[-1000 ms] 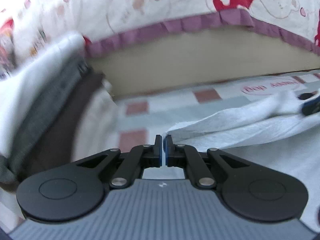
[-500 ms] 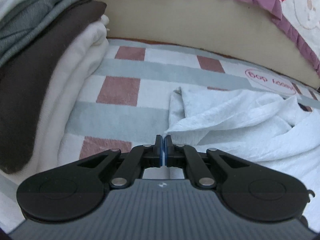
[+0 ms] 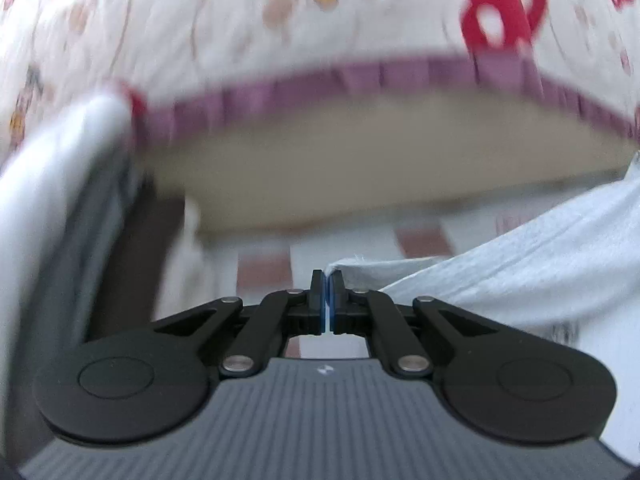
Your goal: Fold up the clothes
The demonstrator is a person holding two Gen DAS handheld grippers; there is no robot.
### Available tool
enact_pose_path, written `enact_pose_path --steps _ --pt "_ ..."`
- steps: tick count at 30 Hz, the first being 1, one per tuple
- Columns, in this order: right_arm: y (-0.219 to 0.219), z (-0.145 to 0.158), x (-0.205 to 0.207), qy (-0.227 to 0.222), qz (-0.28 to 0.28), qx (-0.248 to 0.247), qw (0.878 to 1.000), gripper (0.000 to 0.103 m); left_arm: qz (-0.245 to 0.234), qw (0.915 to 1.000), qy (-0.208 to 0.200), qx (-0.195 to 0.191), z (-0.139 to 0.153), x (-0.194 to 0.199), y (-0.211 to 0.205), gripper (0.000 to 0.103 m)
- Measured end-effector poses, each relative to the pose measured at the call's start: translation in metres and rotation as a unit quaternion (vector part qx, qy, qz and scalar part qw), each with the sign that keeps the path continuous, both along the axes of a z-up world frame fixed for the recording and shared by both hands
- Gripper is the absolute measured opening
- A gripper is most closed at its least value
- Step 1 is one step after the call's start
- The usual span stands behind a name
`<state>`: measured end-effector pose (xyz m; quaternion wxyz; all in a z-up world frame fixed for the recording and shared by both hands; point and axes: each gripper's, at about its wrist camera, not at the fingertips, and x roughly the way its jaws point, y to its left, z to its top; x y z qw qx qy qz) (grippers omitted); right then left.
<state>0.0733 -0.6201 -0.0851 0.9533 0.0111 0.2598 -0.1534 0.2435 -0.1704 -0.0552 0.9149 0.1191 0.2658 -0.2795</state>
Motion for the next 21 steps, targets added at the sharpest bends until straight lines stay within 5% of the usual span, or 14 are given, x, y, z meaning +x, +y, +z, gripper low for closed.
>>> enact_pose_path --steps 5,8,12,21 --pt "-0.027 0.052 0.035 -0.092 -0.078 -0.055 0.991 0.0 0.031 0.9994 -0.012 -0.01 0.026 0.065 -0.048 0.002" --pt "-0.053 0.069 0.053 -0.119 -0.123 -0.025 0.985 0.0 0.029 0.9994 -0.006 0.016 0.009 0.093 -0.076 0.002" --pt "-0.067 0.06 0.069 -0.066 -0.109 0.006 0.992 0.001 0.049 0.9975 0.026 0.044 -0.026 0.121 -0.097 0.002" --pt "-0.052 -0.027 0.07 0.069 -0.049 0.067 0.994 0.007 0.094 0.9881 0.008 0.121 -0.083 0.15 -0.101 0.005"
